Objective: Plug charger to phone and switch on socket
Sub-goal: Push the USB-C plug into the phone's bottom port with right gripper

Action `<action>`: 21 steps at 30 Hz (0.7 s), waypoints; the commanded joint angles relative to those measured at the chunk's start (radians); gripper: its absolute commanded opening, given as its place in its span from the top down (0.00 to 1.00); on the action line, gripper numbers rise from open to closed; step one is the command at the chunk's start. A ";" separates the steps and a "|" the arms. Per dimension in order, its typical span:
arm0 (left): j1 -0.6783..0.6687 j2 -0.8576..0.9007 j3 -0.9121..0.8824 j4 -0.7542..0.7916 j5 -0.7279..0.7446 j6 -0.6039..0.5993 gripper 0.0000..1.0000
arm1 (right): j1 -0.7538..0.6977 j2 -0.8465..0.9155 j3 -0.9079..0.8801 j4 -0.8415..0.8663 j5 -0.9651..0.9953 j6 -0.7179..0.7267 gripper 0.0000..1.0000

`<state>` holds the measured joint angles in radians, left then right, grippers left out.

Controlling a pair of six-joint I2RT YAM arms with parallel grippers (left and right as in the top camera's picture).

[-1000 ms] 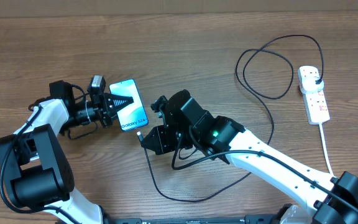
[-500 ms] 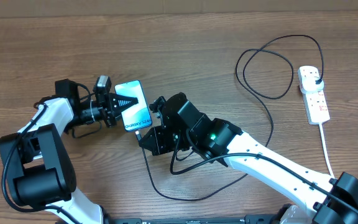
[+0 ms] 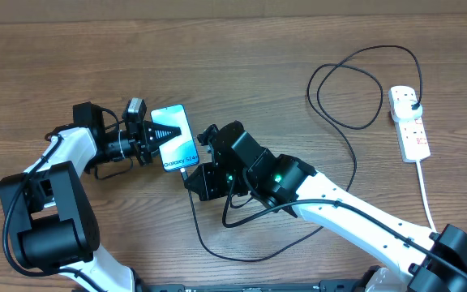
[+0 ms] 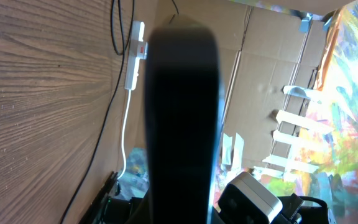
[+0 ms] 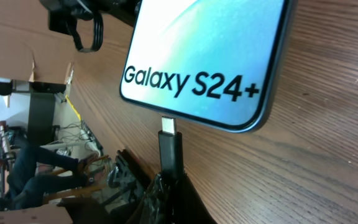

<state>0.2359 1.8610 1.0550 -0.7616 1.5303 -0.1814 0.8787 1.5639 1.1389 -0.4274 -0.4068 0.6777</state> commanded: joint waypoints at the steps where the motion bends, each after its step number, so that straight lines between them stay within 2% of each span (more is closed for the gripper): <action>1: -0.001 -0.025 0.002 0.004 0.050 0.002 0.96 | 0.003 -0.001 -0.001 0.004 0.033 0.004 0.96; 13: -0.001 -0.025 0.002 0.003 0.050 0.006 0.96 | 0.003 -0.001 -0.001 0.013 0.066 0.056 0.96; 21: -0.001 -0.025 0.002 0.003 0.050 0.076 0.96 | 0.003 -0.001 -0.001 0.028 0.086 0.056 0.96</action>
<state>0.2363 1.8610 1.0550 -0.7582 1.5311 -0.1558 0.8799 1.5639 1.1389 -0.4191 -0.3756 0.7269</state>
